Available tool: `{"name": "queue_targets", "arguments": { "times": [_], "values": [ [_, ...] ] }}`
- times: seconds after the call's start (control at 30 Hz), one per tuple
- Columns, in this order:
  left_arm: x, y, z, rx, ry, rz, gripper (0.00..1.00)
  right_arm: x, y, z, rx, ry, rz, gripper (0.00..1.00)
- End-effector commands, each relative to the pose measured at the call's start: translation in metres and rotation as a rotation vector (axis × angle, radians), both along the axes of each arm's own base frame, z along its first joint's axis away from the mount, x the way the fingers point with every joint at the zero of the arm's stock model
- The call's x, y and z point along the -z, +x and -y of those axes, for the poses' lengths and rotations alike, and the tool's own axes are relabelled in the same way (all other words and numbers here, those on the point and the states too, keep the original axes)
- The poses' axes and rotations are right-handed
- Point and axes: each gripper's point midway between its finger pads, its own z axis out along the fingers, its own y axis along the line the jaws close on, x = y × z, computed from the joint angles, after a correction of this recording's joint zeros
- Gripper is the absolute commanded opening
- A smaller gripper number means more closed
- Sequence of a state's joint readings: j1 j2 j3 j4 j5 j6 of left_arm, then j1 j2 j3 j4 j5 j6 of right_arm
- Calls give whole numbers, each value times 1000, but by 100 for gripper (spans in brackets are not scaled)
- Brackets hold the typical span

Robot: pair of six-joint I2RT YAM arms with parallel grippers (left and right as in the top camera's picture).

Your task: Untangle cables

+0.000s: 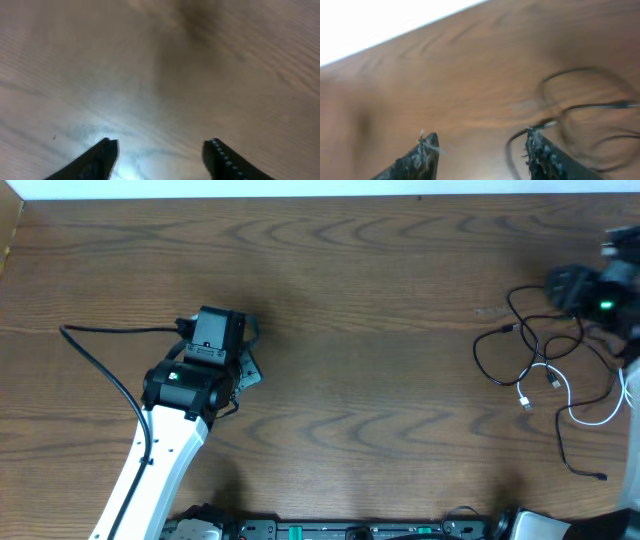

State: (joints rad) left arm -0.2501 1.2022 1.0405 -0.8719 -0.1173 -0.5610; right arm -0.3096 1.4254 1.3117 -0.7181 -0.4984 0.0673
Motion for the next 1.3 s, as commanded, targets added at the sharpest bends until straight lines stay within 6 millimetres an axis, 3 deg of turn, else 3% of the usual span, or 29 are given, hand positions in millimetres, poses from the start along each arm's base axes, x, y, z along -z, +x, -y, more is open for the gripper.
{"name": "queue_targets", "arguments": {
  "times": [0.0, 0.13, 0.2, 0.27, 0.37, 0.47, 0.6, 0.83, 1.03, 1.27],
  "values": [
    [-7, 6, 18, 235, 6, 28, 73, 18, -7, -36, -136, -82, -61, 58],
    [-3, -2, 19, 311, 24, -11, 81, 60, -28, -36, -99, -280, -279, 79],
    [3, -13, 15, 306, 27, -65, 95, 75, -46, -42, -125, -323, -383, 84],
    [9, -28, 9, 296, 31, -132, 96, 84, -61, -49, -158, -324, -453, 99],
    [15, -48, -1, 269, 34, -221, 96, 88, -79, -54, -172, -310, -523, 99],
    [14, -62, -7, 254, 35, -253, 96, 85, -89, -54, -176, -307, -543, 99],
    [2, -71, -9, 255, 30, -168, 97, 71, -96, -54, -170, -315, -481, 99],
    [-34, -92, -16, 260, 31, 204, 97, 46, -111, -55, -129, -340, -171, 99],
    [-66, -120, -21, 243, 7, 446, 97, 24, -150, -56, -91, -354, 52, 99],
    [-72, -138, -25, 240, 3, 516, 97, 12, -188, -56, -76, -358, 131, 99]
  ]
}}
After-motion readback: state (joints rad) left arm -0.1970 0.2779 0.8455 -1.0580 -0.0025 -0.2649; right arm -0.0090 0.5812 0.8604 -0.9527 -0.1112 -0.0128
